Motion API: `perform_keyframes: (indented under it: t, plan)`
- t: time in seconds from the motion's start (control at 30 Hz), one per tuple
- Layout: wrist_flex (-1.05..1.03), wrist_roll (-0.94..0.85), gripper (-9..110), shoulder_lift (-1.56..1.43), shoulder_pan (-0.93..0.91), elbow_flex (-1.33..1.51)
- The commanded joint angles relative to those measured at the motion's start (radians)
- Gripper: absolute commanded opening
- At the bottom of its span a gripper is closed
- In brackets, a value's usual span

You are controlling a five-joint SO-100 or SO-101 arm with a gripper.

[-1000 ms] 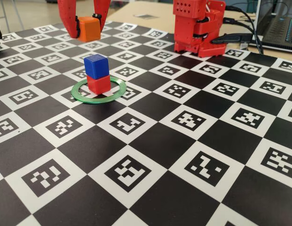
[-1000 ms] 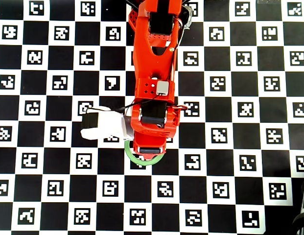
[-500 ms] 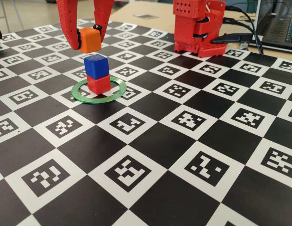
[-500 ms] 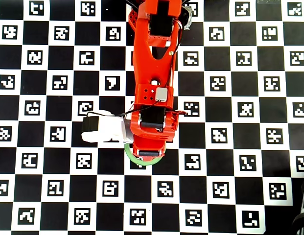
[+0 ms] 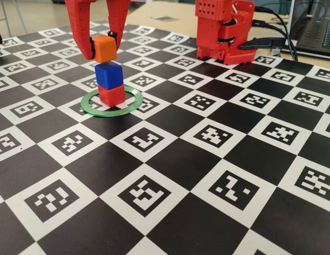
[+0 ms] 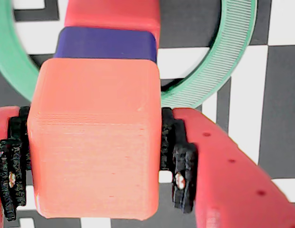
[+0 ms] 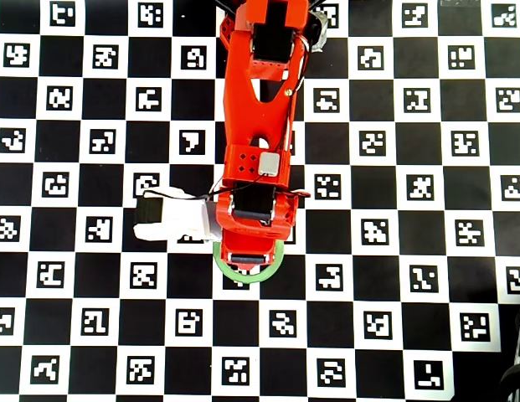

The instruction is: Grab the red cube then put it in the green circle then put the blue cube on top and finally the orange cube on top

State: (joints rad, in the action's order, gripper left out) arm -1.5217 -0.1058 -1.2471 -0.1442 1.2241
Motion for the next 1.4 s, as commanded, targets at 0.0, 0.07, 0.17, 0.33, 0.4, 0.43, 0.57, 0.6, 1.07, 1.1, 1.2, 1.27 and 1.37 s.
perform_keyframes:
  t: [0.0,0.07,0.17,0.33,0.4,0.43,0.57,0.6,1.07,1.1,1.2,1.27,1.37]
  plan:
    - [0.011,0.014,2,-0.055,0.002,-0.014]
    - [0.014,0.02,2,-0.055,0.006,-0.014]
    - [0.015,0.026,2,-0.055,0.014,-0.009]
    - [0.021,0.04,2,-0.057,0.023,-0.002]
    - [0.023,0.046,2,-0.057,0.026,-0.002]
    - [0.023,0.049,2,-0.057,0.028,-0.002]
    - [0.025,0.054,2,-0.057,0.032,0.005]
    - [0.026,0.055,2,-0.058,0.032,0.006]
    - [0.043,0.075,2,-0.058,0.044,0.026]
    - [0.044,0.075,2,-0.058,0.044,0.026]
    - [0.048,0.075,2,-0.057,0.044,0.026]
    - [0.049,0.075,2,-0.057,0.043,0.026]
    - [0.052,0.074,2,-0.057,0.038,0.026]
